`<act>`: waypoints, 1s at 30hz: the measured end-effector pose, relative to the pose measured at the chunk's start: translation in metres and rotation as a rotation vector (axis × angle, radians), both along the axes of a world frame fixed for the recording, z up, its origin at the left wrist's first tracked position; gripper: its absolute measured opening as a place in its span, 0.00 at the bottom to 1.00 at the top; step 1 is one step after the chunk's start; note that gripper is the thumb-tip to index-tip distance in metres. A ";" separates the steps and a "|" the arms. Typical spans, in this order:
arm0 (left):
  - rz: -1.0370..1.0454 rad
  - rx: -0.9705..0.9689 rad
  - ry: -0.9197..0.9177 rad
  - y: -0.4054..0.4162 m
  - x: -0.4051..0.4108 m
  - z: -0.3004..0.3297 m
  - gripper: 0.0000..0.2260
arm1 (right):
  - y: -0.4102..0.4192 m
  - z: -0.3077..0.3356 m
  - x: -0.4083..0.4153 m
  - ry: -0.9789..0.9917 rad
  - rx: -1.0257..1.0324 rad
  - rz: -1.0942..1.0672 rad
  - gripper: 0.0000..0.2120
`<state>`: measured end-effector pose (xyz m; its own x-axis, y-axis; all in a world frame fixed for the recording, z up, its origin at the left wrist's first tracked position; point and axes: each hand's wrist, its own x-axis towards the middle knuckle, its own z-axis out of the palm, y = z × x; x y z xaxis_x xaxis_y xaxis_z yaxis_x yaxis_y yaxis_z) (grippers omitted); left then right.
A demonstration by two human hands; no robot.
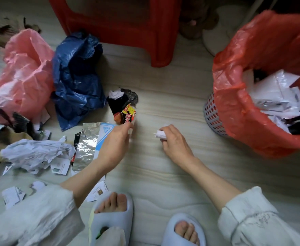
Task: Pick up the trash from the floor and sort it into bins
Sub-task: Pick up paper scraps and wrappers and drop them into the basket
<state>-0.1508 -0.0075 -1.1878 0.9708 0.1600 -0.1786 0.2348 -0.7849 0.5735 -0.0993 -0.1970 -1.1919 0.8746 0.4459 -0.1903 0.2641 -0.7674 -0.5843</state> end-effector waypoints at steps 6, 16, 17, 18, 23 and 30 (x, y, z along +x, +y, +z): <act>-0.051 0.012 -0.185 -0.016 0.021 0.075 0.16 | 0.001 0.083 -0.002 -0.068 0.143 -0.195 0.16; -0.405 0.016 -0.628 -0.081 0.055 0.230 0.10 | -0.077 0.224 0.026 -0.429 0.379 -0.610 0.11; -0.443 0.005 -0.655 -0.092 0.060 0.244 0.11 | -0.090 0.230 0.030 -0.410 0.382 -0.649 0.11; -0.468 -0.021 -0.674 -0.102 0.065 0.256 0.12 | -0.102 0.234 0.035 -0.381 0.383 -0.690 0.12; -0.431 -0.342 -0.557 -0.158 0.099 0.293 0.20 | -0.147 0.244 0.061 -0.203 0.433 -0.831 0.17; -0.270 -0.779 -0.428 -0.205 0.141 0.291 0.13 | -0.181 0.244 0.076 -0.123 0.360 -0.821 0.21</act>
<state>-0.0094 -0.2126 -0.8973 0.9657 -0.0955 0.2415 -0.2531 -0.1389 0.9574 -0.0238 -0.3783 -0.9479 0.9488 -0.3129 -0.0444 -0.2095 -0.5178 -0.8295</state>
